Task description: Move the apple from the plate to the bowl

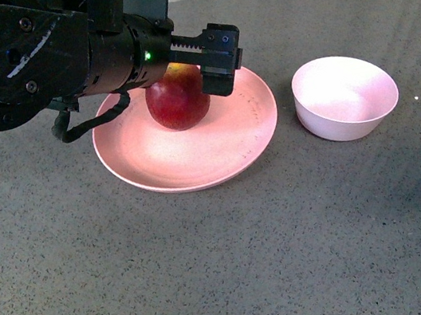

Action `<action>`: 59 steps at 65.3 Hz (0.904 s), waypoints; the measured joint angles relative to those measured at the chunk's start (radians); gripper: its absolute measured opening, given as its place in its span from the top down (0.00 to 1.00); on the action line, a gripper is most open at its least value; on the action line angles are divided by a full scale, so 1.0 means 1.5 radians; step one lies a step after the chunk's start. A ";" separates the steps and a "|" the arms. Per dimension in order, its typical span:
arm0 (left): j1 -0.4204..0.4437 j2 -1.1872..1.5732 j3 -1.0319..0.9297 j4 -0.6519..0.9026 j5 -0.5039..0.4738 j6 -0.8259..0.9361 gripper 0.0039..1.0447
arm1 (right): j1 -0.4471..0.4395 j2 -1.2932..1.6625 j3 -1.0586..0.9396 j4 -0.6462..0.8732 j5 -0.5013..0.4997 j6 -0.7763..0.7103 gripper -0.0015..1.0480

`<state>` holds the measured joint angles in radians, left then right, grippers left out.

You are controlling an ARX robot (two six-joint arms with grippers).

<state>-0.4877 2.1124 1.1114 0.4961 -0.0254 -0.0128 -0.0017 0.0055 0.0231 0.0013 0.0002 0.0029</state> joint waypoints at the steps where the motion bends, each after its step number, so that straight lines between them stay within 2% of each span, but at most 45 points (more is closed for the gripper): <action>1: 0.000 0.002 0.002 -0.002 0.000 0.000 0.08 | 0.000 0.000 0.000 0.000 0.000 0.000 0.09; 47: 0.003 0.063 0.039 -0.040 -0.024 -0.020 0.08 | 0.000 0.000 0.000 0.000 0.000 0.000 0.09; 56: -0.002 0.060 0.036 -0.038 -0.028 -0.023 0.23 | 0.000 0.000 0.000 0.000 0.000 0.000 0.09; 59: -0.004 0.054 0.031 -0.038 -0.025 -0.026 0.25 | 0.000 0.000 0.000 0.000 0.000 0.000 0.09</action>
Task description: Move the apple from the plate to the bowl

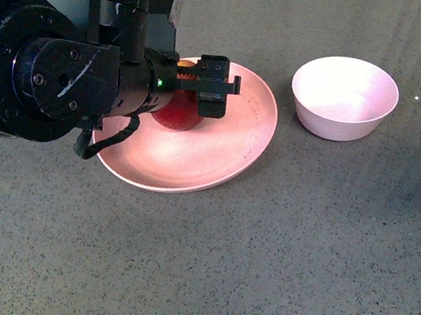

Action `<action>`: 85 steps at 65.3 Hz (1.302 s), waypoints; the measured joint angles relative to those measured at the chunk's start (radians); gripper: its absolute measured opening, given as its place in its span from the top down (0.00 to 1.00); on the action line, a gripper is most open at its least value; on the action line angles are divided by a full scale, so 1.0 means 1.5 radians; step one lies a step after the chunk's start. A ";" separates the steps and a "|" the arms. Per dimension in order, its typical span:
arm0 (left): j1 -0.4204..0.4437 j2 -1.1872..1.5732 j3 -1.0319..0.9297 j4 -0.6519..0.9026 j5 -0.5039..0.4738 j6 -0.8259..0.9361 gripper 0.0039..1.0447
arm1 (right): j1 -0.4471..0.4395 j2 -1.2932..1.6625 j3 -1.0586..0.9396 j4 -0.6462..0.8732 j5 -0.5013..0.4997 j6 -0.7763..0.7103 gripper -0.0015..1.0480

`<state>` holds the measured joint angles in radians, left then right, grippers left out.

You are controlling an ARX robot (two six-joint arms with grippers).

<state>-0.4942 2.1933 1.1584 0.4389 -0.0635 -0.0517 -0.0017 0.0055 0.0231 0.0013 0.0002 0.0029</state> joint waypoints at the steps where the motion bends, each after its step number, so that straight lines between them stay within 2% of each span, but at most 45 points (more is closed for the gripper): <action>1: -0.001 -0.001 -0.001 0.000 0.001 -0.001 0.25 | 0.000 0.000 0.000 0.000 0.000 0.000 0.09; 23: -0.065 -0.074 -0.007 -0.001 0.020 -0.026 0.28 | 0.000 0.000 0.000 0.000 0.000 0.000 0.09; 48: -0.173 -0.071 0.092 -0.042 0.038 -0.062 0.28 | 0.000 0.000 0.000 0.000 0.000 0.000 0.09; 85: -0.190 0.017 0.185 -0.070 0.040 -0.086 0.28 | 0.000 0.000 0.000 0.000 0.000 0.000 0.09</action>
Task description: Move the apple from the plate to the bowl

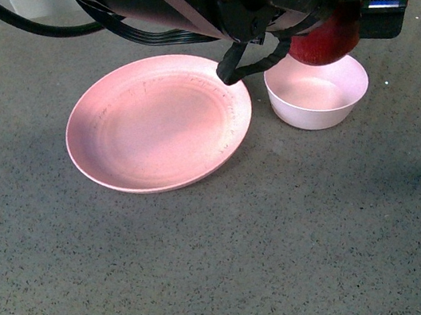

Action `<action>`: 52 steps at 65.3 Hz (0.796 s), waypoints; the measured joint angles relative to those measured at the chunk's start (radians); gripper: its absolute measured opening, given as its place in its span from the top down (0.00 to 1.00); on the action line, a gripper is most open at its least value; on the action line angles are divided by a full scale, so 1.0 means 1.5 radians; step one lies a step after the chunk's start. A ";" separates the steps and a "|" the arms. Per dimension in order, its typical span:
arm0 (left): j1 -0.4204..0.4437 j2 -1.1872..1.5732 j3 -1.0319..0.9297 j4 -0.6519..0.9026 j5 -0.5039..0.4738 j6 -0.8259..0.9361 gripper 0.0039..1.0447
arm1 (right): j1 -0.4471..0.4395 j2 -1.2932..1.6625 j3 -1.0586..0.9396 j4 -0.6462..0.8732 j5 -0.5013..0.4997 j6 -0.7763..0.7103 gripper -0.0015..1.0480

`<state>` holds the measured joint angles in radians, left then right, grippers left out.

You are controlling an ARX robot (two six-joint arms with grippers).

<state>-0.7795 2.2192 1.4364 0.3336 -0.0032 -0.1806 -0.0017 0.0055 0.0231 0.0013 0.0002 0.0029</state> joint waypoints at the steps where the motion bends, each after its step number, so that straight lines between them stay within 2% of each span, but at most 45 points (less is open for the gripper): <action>1: 0.000 0.001 0.001 0.000 0.000 0.000 0.28 | 0.000 0.000 0.000 0.000 0.000 0.000 0.09; 8: 0.000 0.008 0.005 0.000 -0.001 -0.001 0.27 | 0.000 0.000 0.000 0.000 0.000 0.000 0.09; 18: 0.002 0.012 0.005 -0.001 -0.004 0.000 0.07 | 0.000 0.000 0.000 0.000 0.000 0.000 0.09; 40: 0.010 0.012 0.003 0.002 -0.012 -0.006 0.08 | 0.000 0.000 0.000 0.000 0.000 0.000 0.09; 52: 0.033 -0.021 -0.051 0.029 -0.015 -0.020 0.08 | 0.000 0.000 0.000 0.000 0.000 0.000 0.09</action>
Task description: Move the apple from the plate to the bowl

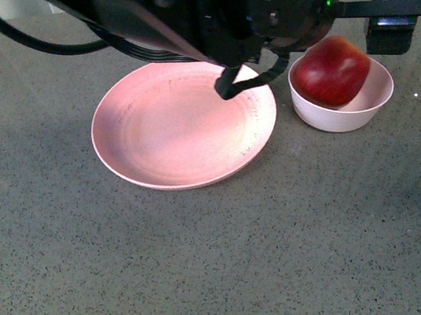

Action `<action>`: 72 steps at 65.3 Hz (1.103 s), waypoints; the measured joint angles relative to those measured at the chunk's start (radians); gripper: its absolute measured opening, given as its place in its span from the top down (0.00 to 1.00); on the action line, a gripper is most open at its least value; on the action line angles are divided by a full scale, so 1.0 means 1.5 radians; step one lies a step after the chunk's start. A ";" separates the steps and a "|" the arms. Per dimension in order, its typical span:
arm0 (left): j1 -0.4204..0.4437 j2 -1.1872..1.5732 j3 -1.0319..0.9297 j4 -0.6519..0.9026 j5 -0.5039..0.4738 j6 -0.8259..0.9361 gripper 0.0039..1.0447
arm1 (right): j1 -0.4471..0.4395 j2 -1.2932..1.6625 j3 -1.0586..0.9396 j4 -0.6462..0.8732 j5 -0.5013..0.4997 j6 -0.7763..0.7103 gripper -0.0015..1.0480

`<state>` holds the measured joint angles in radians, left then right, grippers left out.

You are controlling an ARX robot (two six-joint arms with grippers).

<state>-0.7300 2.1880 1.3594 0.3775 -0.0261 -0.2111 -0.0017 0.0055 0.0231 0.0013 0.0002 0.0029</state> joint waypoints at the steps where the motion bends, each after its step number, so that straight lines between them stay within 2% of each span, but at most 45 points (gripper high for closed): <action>1: 0.002 -0.003 -0.004 0.002 0.000 0.000 0.08 | 0.000 0.000 0.000 0.000 0.000 0.000 0.09; 16: 0.072 -0.119 -0.115 0.051 0.001 -0.011 0.08 | 0.000 0.000 0.000 0.000 0.000 0.000 0.09; 29: 0.152 -0.229 -0.238 0.093 0.028 -0.016 0.08 | 0.000 0.000 0.000 0.000 0.000 0.000 0.09; 40: 0.160 -0.239 -0.254 0.099 0.021 -0.011 0.09 | 0.000 0.000 0.000 0.000 0.000 0.000 0.09; 45: 0.153 -0.238 -0.320 0.279 -0.161 0.052 0.21 | 0.000 0.000 0.000 0.000 -0.002 0.000 0.09; 49: 0.166 -0.264 -0.392 0.390 -0.248 0.089 0.32 | 0.000 0.000 0.000 0.000 0.000 0.000 0.09; 55: 0.205 -0.331 -0.489 0.463 -0.250 0.114 0.47 | 0.000 0.000 0.000 0.000 0.001 0.000 0.09; 61: 0.262 -0.425 -0.604 0.482 -0.209 0.126 0.71 | 0.000 0.000 0.000 0.000 -0.001 0.000 0.09; 71: 0.305 -0.483 -0.702 0.520 -0.157 0.130 0.99 | 0.000 0.000 0.000 0.000 0.000 0.000 0.09; 72: 0.307 -0.487 -0.708 0.520 -0.154 0.130 0.99 | 0.000 0.000 0.000 0.000 0.000 0.000 0.09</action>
<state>-0.2691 1.4582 0.2974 1.1572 -0.2565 -0.0166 -0.0017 0.0051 0.0231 0.0013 0.0002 0.0029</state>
